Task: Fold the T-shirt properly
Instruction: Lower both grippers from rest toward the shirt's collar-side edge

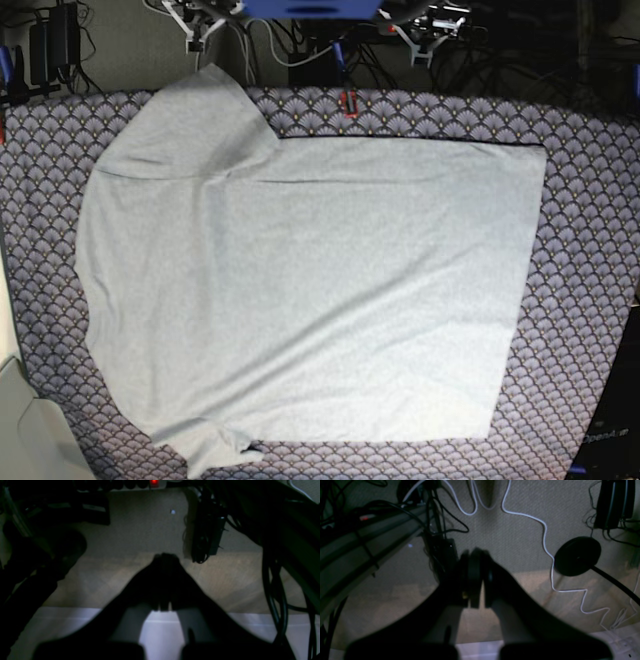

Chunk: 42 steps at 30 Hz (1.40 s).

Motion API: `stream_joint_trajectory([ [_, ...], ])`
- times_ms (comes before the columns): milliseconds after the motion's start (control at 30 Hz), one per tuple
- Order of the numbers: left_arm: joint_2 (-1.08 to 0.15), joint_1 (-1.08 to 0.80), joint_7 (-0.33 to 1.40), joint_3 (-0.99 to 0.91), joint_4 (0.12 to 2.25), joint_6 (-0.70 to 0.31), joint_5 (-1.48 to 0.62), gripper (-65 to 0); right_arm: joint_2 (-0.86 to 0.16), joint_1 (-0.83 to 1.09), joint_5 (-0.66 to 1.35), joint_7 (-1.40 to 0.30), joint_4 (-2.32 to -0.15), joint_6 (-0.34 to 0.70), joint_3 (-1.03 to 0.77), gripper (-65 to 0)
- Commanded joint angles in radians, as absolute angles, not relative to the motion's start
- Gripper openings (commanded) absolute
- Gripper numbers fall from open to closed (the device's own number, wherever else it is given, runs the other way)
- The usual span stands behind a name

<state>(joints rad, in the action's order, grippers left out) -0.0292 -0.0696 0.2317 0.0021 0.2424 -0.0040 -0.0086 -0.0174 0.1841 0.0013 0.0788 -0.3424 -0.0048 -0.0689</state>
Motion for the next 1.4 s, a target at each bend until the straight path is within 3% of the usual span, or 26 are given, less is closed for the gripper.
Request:
stream_joint_trajectory([
  [0, -0.024, -0.071, 0.237, 0.005, 0.246, -0.005, -0.005, -64.6, -0.022, 0.199, 0.005, 0.077, -0.349, 0.004, -0.068, -65.0],
  [1167, -0.03, -0.096, 0.237, 0.005, 0.248, -0.007, -0.007, -64.7, -0.047, 0.206, 0.002, 0.07, -0.358, 0.004, -0.071, -65.0],
  [1367, -0.073, -0.249, 0.243, 0.005, 0.53, -0.002, -0.005, -64.7, -0.05, 0.308, 0.005, 0.102, -0.495, 0.004, -0.073, -65.0],
])
